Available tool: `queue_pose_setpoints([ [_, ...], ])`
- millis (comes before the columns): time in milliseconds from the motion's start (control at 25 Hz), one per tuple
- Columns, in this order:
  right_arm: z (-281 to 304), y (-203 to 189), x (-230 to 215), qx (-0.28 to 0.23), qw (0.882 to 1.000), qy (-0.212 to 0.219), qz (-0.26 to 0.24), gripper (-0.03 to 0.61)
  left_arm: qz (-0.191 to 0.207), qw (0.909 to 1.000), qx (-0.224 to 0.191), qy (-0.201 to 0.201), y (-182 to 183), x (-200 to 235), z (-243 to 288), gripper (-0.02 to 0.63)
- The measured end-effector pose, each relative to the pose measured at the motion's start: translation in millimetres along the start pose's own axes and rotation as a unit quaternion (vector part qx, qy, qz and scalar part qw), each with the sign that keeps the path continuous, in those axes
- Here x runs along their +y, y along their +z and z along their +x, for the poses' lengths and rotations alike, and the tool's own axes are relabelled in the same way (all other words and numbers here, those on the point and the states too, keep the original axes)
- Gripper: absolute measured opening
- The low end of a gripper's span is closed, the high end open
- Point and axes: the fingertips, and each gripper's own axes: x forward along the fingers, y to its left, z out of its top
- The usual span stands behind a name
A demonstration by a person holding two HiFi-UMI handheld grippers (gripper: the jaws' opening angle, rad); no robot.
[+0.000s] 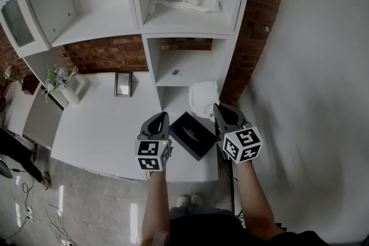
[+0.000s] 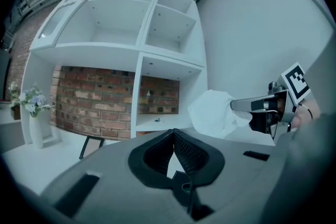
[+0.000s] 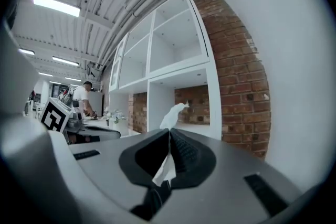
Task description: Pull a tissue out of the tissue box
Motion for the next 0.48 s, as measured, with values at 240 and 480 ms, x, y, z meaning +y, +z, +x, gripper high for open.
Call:
queue_pose_setpoints([
  [240,-14.1,18.2,-7.3,-0.066,0.997,-0.038,0.023,0.001,0.010,0.9999,-0.012,0.001,13.4,1.3,-3.8,0.008],
  [480,-23.6,17.9,-8.5,-0.081,0.995,-0.052,0.032,0.000,0.015,0.9998,-0.016,-0.002,18.4,-1.5,-7.5,0.009],
])
